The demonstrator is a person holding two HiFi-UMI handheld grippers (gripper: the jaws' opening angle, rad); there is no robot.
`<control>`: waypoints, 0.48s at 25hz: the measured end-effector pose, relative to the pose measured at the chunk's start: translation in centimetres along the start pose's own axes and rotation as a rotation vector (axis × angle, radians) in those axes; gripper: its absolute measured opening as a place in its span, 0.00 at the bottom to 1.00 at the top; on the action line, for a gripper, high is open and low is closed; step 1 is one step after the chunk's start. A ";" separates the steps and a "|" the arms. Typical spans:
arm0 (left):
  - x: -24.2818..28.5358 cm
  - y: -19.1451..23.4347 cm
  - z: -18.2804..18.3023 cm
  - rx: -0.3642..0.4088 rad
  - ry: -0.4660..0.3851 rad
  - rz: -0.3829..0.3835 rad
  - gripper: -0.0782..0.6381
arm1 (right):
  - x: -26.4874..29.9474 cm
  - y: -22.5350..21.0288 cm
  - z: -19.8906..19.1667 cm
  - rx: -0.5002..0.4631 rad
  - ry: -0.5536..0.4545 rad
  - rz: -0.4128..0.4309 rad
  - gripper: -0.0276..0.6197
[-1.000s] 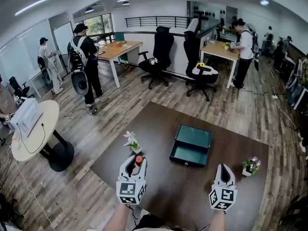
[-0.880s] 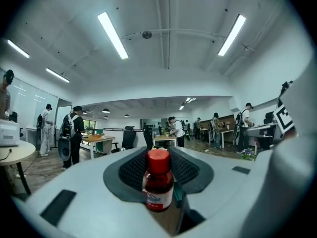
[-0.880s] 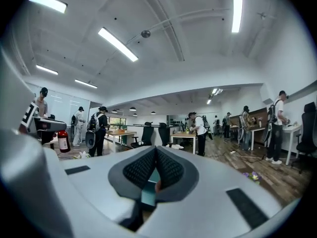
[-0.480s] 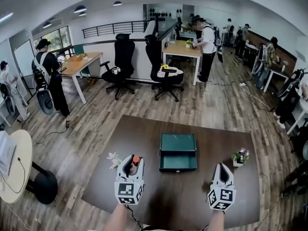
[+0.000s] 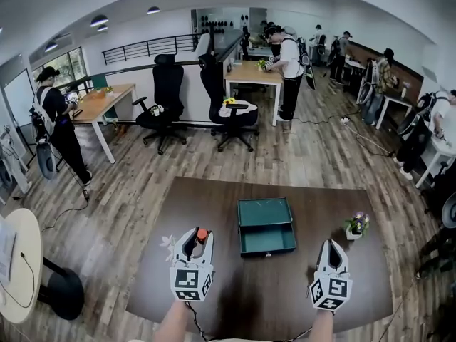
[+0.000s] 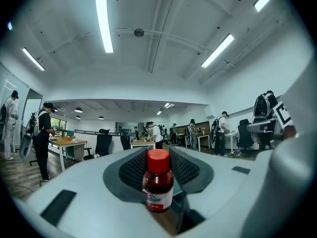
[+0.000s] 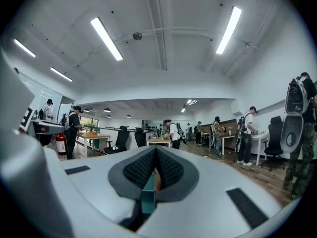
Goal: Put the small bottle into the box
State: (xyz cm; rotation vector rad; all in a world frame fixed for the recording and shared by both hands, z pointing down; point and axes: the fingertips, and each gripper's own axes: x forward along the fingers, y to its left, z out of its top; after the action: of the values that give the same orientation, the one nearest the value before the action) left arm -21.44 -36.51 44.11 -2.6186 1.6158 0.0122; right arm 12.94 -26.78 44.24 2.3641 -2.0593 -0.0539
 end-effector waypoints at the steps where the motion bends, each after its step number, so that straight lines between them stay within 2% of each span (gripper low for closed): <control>1: -0.1 0.2 -0.1 -0.001 0.000 -0.003 0.31 | -0.1 0.2 0.0 -0.002 0.001 -0.003 0.05; 7: 0.3 1.0 -0.7 -0.022 -0.007 -0.014 0.31 | -0.6 0.7 -0.2 -0.021 0.006 -0.014 0.05; 12: 2.3 -0.1 -1.2 -0.018 0.010 -0.032 0.31 | 0.7 -0.9 -0.8 -0.011 0.022 -0.024 0.05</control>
State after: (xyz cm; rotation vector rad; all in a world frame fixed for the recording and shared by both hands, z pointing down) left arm -20.30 -38.59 45.20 -2.6616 1.5840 0.0121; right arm 13.91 -27.40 44.99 2.3728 -2.0156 -0.0392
